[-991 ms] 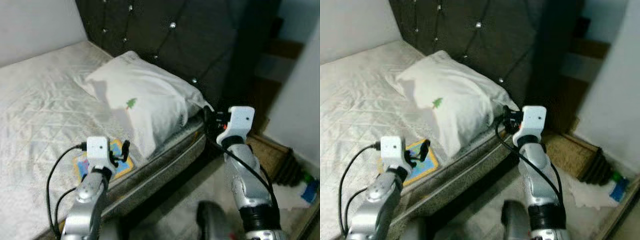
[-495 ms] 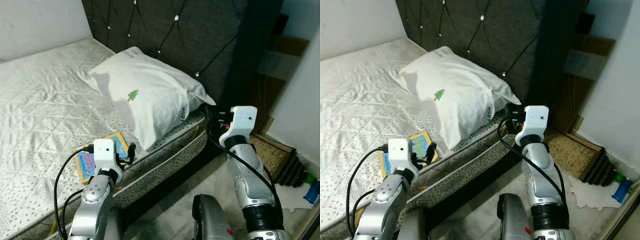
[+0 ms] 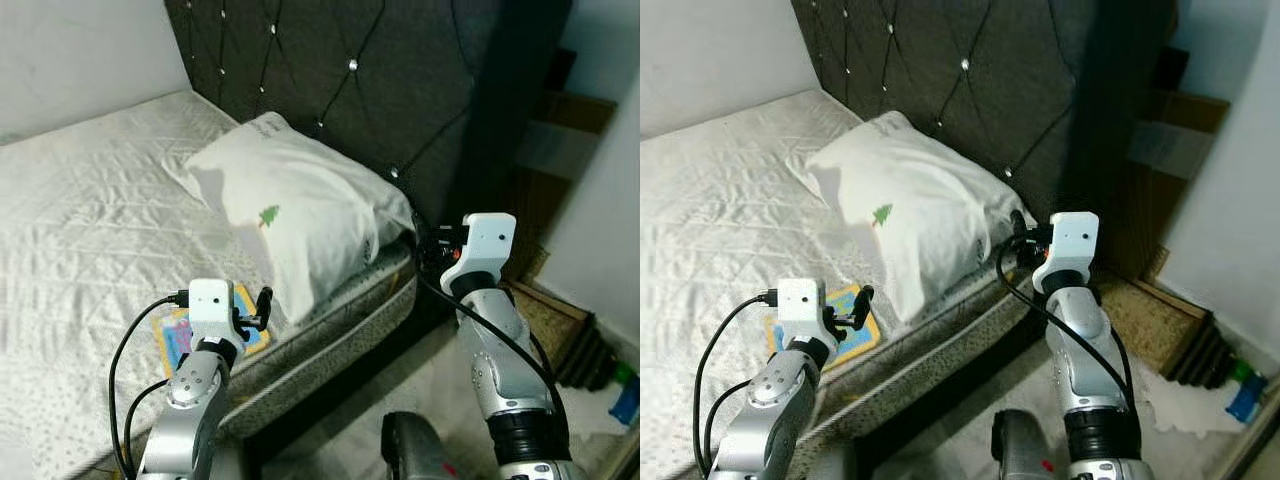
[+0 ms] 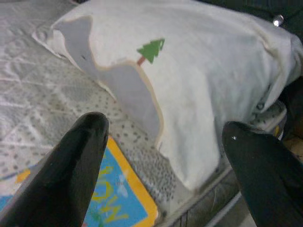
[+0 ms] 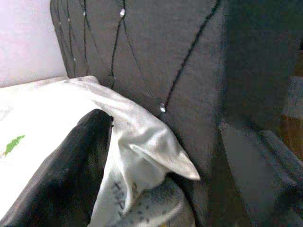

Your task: Clean up the room

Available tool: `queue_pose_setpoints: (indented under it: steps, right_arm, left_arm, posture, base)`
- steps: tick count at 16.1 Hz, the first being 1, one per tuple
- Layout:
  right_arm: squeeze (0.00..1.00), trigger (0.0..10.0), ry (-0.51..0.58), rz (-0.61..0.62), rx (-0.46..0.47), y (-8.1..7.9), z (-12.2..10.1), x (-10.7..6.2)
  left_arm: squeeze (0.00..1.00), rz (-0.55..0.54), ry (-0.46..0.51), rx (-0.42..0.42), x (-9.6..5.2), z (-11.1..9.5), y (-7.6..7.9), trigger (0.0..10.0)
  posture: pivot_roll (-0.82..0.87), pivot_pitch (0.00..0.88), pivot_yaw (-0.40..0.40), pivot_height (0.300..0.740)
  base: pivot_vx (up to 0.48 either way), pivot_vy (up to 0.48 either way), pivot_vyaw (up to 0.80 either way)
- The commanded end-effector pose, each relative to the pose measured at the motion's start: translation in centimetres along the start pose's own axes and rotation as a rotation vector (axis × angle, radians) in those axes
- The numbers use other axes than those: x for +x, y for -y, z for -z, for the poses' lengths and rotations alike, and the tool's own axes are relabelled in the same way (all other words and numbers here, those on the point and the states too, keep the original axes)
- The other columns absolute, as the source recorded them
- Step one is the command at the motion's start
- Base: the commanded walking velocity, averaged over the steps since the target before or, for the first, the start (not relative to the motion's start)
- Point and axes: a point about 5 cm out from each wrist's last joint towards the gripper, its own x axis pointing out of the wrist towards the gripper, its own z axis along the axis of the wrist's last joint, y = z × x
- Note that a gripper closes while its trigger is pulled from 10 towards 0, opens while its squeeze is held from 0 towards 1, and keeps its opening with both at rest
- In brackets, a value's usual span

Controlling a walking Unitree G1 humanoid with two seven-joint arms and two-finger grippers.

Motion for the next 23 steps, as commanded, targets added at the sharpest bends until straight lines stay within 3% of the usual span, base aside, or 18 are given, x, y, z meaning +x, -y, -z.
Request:
queue_pose_setpoints:
  steps: [1, 7, 10, 15, 16, 18, 20, 23]
  right_arm:
    - [0.00, 10.0, 0.011, -0.008, 0.004, -0.3, -0.2, 0.0]
    - [0.00, 10.0, 0.008, -0.007, 0.002, -0.1, -0.1, -0.1]
    - [0.00, 10.0, 0.000, -0.009, -0.005, 0.2, 0.1, -0.4]
    - [0.00, 10.0, -0.026, -0.029, -0.007, 0.0, 1.0, -1.0]
    - [0.00, 10.0, -0.051, -0.059, -0.013, -0.1, 1.8, -1.5]
    - [0.00, 10.0, -0.100, -0.064, -0.045, 0.7, 3.1, -2.5]
    - [0.00, 10.0, -0.141, -0.053, -0.076, 1.4, 4.1, -3.3]
    - [0.00, 10.0, -0.141, -0.071, -0.089, 1.0, 4.0, -3.3]
  left_arm:
    - [0.00, -0.006, -0.002, 0.008, 0.0, 0.1, -0.2, 10.0]
    - [0.00, 0.013, 0.013, 0.001, 0.0, -0.1, 0.2, 10.0]
    - [0.00, 0.002, 0.044, 0.015, -0.1, -0.5, -0.2, 10.0]
    - [0.00, -0.077, 0.094, 0.102, -0.6, -1.1, -2.2, 10.0]
    - [0.00, -0.107, 0.134, 0.196, -1.1, -1.7, -3.5, 10.0]
    - [0.00, -0.135, 0.187, 0.214, -2.0, -2.9, -4.3, 10.0]
    - [0.00, -0.139, 0.248, 0.283, -2.8, -3.6, -4.4, 10.0]
    - [0.00, -0.135, 0.233, 0.263, -3.2, -2.5, -3.9, 10.0]
  posture:
    - [-0.08, 0.000, 0.068, 0.674]
    - [-0.08, 0.000, 0.066, 0.740]
    - [-0.07, 0.000, 0.061, 0.740]
    - [-0.06, 0.000, 0.064, 0.740]
    - [-0.05, 0.000, 0.062, 0.740]
    - [-0.03, 0.000, 0.051, 0.740]
    - [-0.03, 0.000, 0.032, 0.740]
    - [-0.04, 0.000, 0.032, 0.740]
  base:
    - [0.000, 0.000, 0.00]
    - [0.000, 0.000, 0.00]
    - [0.000, 0.000, 0.00]
    - [0.000, 0.000, 0.00]
    - [0.000, 0.000, 0.00]
    - [0.000, 0.000, 0.00]
    - [0.000, 0.000, 0.00]
    - [0.000, 0.000, 0.00]
